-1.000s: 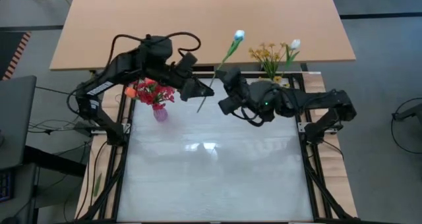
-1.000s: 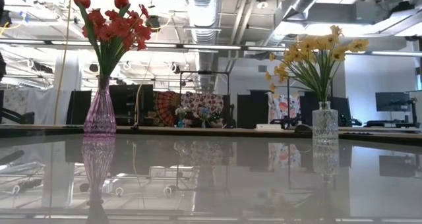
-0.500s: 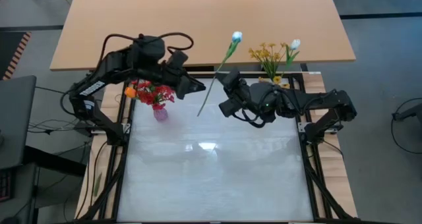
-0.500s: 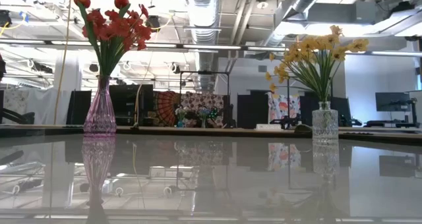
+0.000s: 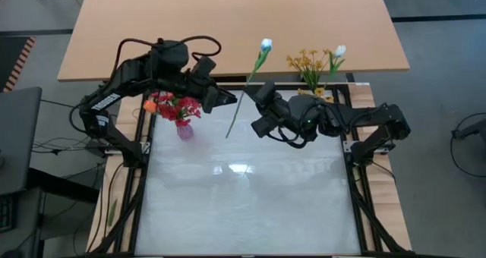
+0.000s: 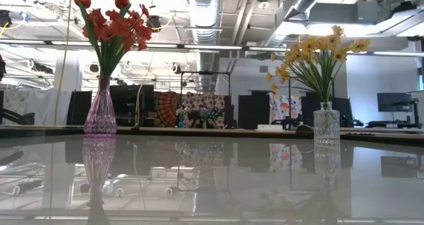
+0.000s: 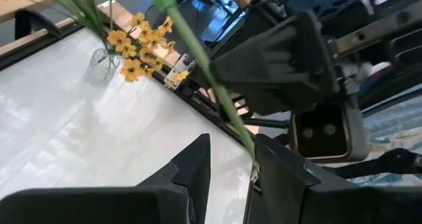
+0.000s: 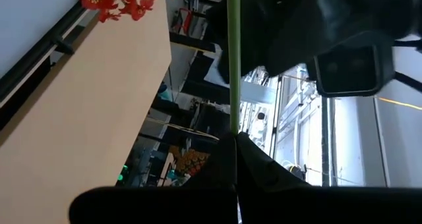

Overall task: Sort flowers into vase by color
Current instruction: Put the white tulip into the transparent vase

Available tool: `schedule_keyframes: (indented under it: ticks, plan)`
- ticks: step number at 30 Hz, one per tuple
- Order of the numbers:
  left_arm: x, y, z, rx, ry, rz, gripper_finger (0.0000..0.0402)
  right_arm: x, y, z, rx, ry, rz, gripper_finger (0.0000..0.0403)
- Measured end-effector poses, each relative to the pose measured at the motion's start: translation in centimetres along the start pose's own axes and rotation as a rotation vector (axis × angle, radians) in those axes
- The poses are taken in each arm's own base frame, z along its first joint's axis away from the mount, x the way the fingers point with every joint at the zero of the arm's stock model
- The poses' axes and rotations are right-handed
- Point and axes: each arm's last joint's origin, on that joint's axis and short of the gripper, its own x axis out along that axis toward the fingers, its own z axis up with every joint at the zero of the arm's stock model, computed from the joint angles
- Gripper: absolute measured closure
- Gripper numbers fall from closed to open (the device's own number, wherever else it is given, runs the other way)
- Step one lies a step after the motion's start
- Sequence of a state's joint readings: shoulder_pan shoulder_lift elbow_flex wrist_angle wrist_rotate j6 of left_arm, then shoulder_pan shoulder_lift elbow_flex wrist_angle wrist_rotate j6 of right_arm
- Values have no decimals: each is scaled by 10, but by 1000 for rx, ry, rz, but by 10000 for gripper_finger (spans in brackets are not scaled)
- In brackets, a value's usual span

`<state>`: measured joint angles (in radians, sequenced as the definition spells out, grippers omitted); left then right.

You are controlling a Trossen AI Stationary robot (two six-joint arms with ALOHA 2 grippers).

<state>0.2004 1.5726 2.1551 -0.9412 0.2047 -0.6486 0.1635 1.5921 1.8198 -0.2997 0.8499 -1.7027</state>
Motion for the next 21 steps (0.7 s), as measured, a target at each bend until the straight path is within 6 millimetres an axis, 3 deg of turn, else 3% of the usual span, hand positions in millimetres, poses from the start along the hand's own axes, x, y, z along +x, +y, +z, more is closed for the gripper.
schedule_keyframes:
  ticks: [8,17,21]
  plan:
    - [1,-8,-3,0,6,-47,295,2,0,-2,5,-5,-4,387]
    - [26,-5,-10,2,82,-39,295,7,3,9,12,-33,-15,387]
    - [28,-6,-10,12,80,-46,298,10,7,14,1,-12,-6,387]
